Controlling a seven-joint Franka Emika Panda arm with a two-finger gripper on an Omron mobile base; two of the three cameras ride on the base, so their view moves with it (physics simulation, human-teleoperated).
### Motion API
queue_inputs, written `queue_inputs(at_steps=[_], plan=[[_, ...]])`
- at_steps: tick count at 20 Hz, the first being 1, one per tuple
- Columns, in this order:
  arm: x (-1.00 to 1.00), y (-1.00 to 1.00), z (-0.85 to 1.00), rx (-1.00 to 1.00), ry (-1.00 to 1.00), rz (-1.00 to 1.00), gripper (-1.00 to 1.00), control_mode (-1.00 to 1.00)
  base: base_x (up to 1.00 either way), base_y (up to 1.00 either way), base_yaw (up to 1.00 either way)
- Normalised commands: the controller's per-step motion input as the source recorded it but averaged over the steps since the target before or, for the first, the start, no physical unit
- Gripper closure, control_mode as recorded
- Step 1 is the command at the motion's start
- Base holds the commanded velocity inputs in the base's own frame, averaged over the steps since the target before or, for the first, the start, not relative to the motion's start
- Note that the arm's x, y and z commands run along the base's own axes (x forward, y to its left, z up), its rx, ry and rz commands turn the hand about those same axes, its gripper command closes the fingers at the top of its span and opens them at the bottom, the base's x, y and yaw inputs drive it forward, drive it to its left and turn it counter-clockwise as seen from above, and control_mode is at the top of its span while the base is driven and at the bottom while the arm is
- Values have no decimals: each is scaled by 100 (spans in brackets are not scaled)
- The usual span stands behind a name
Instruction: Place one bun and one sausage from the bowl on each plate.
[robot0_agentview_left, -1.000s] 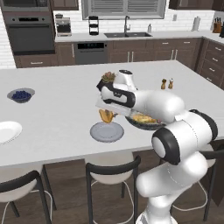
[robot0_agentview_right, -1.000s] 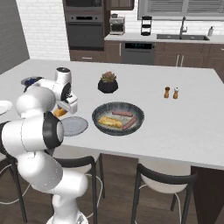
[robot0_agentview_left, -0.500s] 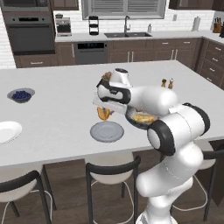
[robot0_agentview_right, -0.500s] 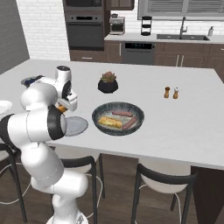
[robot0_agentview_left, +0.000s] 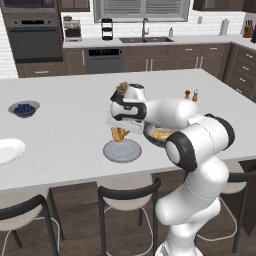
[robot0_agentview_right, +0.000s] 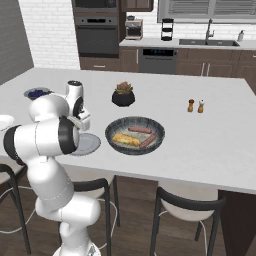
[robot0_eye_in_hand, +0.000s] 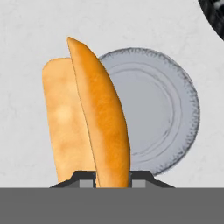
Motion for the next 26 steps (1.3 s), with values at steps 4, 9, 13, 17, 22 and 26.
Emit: queue_inputs(at_steps=[4,9,13,17,22,26], plan=[[0,0,-63,-7,0,0,100,-100,0,0,0],[0,0,-46,-6,0,0,100,-100,0,0,0],[0,3,-13,-1,0,0,100,-100,0,0,0],[0,15,-21,-1,2,0,100,-100,0,0,0],[0,15,-27,-1,1,0,100,-100,0,0,0],[0,2,-10,0,0,0,100,-100,0,0,0]])
